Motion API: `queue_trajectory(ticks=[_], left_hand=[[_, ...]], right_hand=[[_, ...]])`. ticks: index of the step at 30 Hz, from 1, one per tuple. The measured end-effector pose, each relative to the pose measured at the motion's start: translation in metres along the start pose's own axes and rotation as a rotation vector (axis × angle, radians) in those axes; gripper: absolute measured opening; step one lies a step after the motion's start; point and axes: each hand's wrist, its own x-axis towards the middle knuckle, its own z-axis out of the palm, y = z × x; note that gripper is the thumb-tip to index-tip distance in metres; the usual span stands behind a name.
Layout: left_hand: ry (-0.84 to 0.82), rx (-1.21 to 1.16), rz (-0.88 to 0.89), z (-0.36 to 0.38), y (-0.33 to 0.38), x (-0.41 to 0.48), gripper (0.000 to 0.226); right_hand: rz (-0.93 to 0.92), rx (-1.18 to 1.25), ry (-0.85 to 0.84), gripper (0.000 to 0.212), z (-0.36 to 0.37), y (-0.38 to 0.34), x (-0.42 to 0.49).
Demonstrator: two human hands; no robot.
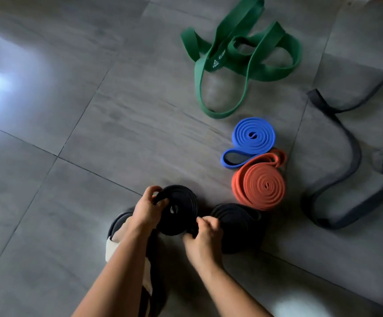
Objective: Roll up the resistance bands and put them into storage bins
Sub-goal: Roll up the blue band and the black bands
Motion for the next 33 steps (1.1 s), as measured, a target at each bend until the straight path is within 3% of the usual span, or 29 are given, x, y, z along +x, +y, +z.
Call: queue_trajectory(ticks=[4, 10, 16, 19, 22, 24, 25, 28, 30, 31, 33], left_hand=[[0.000, 0.012, -0.020, 0.004, -0.015, 0.009, 0.026], [0.125, 0.263, -0.027, 0.015, -0.014, 0.004, 0.041], [0.115, 0.233, 0.000, 0.016, -0.023, -0.005, 0.067], [0.144, 0.198, 0.006, 0.018, -0.024, -0.008, 0.065], [0.161, 0.137, -0.007, 0.020, -0.021, -0.010, 0.058], [0.182, 0.145, -0.015, 0.022, -0.017, -0.010, 0.059], [0.198, 0.163, -0.018, 0.023, -0.014, -0.011, 0.061], [0.251, 0.204, -0.031, 0.028, -0.008, -0.016, 0.064], [0.312, 0.242, -0.016, 0.030, -0.004, -0.022, 0.065], [0.354, 0.257, 0.010, 0.031, -0.001, -0.026, 0.064], [0.411, 0.256, 0.087, 0.034, 0.008, -0.034, 0.061]], right_hand=[[0.044, -0.130, -0.091, 0.036, -0.003, -0.007, 0.007], [0.054, -0.261, -0.202, 0.039, -0.005, -0.013, 0.010], [0.025, -0.106, -0.205, 0.068, 0.001, 0.002, 0.010], [-0.091, 0.156, -0.079, 0.062, -0.010, 0.014, 0.003], [-0.116, 0.419, 0.278, 0.042, -0.054, 0.053, 0.017], [-0.064, 0.308, 0.518, 0.042, -0.091, 0.098, 0.037], [-0.013, 0.170, 0.562, 0.045, -0.106, 0.120, 0.047], [0.111, -0.237, 0.349, 0.073, -0.136, 0.162, 0.067], [0.150, -0.377, 0.265, 0.079, -0.142, 0.175, 0.070], [0.177, -0.401, 0.256, 0.073, -0.144, 0.179, 0.070], [0.244, -0.387, 0.234, 0.041, -0.154, 0.184, 0.067]])
